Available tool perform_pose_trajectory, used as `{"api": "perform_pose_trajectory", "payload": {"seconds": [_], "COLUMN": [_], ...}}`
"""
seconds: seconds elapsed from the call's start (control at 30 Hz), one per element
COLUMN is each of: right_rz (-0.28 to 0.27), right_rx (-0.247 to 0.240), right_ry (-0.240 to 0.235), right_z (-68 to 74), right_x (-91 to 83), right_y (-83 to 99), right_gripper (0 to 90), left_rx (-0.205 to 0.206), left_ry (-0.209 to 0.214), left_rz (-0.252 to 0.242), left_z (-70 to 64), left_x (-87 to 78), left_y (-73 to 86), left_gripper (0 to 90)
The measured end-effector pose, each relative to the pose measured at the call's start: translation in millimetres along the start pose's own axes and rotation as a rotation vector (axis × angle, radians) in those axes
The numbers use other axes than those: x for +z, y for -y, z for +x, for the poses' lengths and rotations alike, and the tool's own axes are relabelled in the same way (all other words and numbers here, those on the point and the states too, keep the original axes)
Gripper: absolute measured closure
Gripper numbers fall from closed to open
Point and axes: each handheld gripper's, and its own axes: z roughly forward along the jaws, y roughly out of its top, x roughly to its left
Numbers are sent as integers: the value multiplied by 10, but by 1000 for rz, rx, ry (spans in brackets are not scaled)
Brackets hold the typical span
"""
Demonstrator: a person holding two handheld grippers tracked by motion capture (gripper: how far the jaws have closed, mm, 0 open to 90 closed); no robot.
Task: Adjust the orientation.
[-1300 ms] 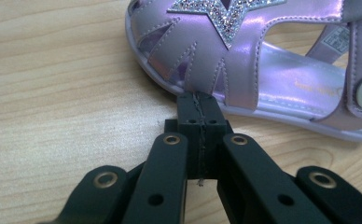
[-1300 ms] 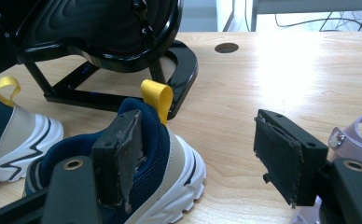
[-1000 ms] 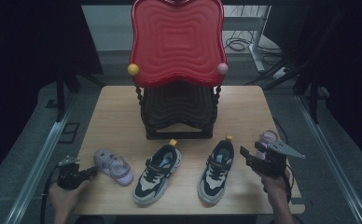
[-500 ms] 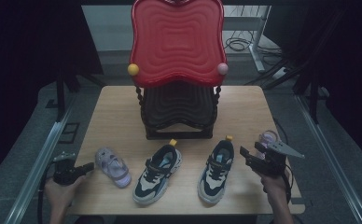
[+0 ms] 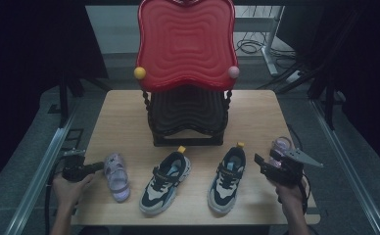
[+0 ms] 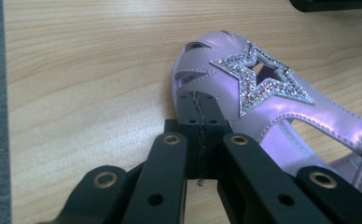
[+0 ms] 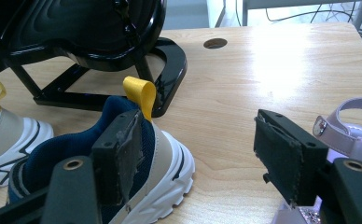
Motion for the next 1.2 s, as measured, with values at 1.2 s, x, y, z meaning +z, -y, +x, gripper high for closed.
{"api": "perform_pose_trajectory", "payload": {"seconds": [1.2], "right_rz": [4], "right_rx": [13], "right_ry": [32], "right_z": [-26], "right_x": [14], "right_y": [65], "right_gripper": [331], "left_rx": [111], "left_ry": [26], "left_rz": [-15], "left_z": [-122], "left_x": [5], "left_y": [-398], "left_gripper": [788]}}
